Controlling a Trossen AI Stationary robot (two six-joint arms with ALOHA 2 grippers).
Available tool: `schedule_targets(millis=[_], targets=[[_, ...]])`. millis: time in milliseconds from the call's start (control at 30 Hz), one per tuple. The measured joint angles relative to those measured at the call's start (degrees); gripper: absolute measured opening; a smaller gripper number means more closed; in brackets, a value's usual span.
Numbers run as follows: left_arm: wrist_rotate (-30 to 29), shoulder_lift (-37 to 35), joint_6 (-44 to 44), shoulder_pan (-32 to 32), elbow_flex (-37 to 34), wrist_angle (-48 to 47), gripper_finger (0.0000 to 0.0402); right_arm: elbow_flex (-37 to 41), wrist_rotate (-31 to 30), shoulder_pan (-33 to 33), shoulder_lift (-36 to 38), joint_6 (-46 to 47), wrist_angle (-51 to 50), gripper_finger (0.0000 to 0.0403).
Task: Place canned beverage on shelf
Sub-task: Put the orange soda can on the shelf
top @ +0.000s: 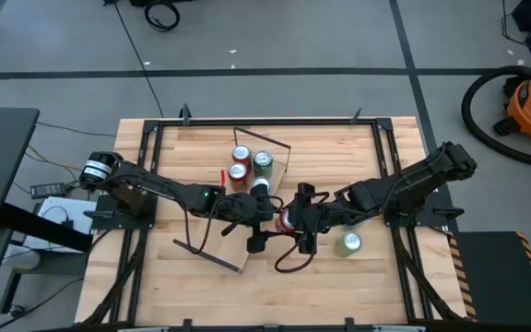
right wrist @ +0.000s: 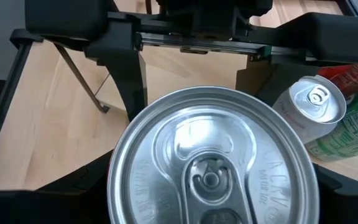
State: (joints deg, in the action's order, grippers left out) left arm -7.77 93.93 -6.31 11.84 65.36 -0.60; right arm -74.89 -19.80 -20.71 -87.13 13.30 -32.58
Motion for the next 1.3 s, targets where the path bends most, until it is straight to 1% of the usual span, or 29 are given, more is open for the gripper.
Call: schedule_targets(millis=[67,167,300,467,633,767,867,1067,1167,1300], targets=[[0.19,0.00,-0.16,0.00,0.00,0.02,0.0314,0.00,0.01,0.00,0.00,0.04,-0.02,0.0318],[2.80,0.00,-0.49,0.00,0.00,0.02,0.0314,0.00,0.86,0.00,0.00,0.55,0.03,0.0318],[4.37,0.00,-0.56,1.21,0.00,-0.21,0.0314,0.00,2.20,-0.48,0.00,0.59,0.46,0.0318],[4.22,-0.22,-0.22,1.92,0.09,-4.57,0.0314,0.00,1.76,-1.58,0.08,0.13,0.12,0.0318],[3.70,-0.22,-0.46,1.44,0.07,-4.95,0.0314,0.00,0.87,-1.73,0.14,0.27,-1.07,0.0318],[1.35,-0.22,-0.78,1.08,0.07,-4.08,0.0314,0.00,0.64,-1.77,0.15,-0.47,0.48,0.0318],[0.95,-0.32,-0.83,0.85,0.07,-4.08,0.0314,0.00,0.21,-1.73,0.15,-0.68,0.22,0.0318],[-0.55,-5.20,-1.62,1.05,0.00,-15.11,0.0314,2.20,0.19,-1.24,0.13,1.00,2.66,0.0319],[-4.11,-8.53,-1.82,2.74,-0.63,-18.92,0.0314,2.51,0.18,-0.55,-0.58,2.05,4.59,0.0319],[-9.30,-13.24,-1.31,6.59,-4.02,-18.52,0.0314,2.33,0.39,0.10,-2.71,2.10,7.53,0.0319]])
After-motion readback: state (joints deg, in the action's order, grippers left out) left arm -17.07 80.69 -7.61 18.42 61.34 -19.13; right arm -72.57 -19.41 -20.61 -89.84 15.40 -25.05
